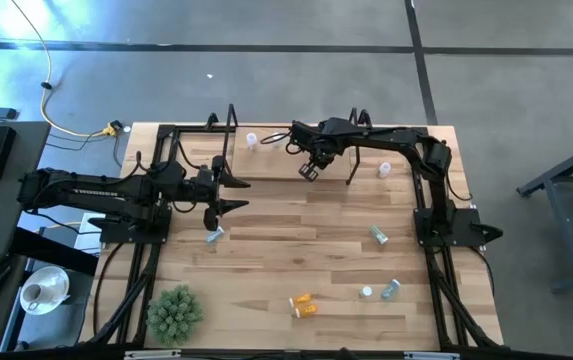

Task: Pick and place medicine bottles onto shelf by color
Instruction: Put the bottom blue pill bottle on the shelf

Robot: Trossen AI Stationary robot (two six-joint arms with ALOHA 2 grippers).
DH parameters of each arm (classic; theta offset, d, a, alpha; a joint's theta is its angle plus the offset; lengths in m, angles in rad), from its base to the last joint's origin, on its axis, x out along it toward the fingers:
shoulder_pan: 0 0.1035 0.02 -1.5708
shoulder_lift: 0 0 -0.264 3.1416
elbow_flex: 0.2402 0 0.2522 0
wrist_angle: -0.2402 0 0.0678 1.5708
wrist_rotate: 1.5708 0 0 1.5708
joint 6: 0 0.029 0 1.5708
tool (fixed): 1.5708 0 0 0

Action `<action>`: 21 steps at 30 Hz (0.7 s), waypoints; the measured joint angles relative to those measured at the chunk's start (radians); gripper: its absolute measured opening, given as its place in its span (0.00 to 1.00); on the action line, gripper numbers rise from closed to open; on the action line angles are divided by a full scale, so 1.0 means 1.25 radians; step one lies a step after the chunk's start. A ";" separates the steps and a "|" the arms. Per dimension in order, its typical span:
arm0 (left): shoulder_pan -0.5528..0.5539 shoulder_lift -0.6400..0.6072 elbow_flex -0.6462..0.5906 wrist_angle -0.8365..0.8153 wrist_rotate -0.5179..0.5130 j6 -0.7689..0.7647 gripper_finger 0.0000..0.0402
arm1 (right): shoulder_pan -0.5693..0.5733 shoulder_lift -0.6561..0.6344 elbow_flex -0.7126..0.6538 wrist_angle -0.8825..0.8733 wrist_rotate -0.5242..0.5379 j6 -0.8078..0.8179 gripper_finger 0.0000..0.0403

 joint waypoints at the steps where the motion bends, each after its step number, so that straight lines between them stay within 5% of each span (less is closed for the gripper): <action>1: 0.000 0.000 0.000 0.000 0.000 0.000 0.52 | 0.000 0.000 0.000 0.001 -0.002 0.000 0.00; 21: 0.000 0.000 0.000 -0.003 0.000 0.006 0.52 | 0.044 0.019 0.000 0.001 -0.014 0.018 0.00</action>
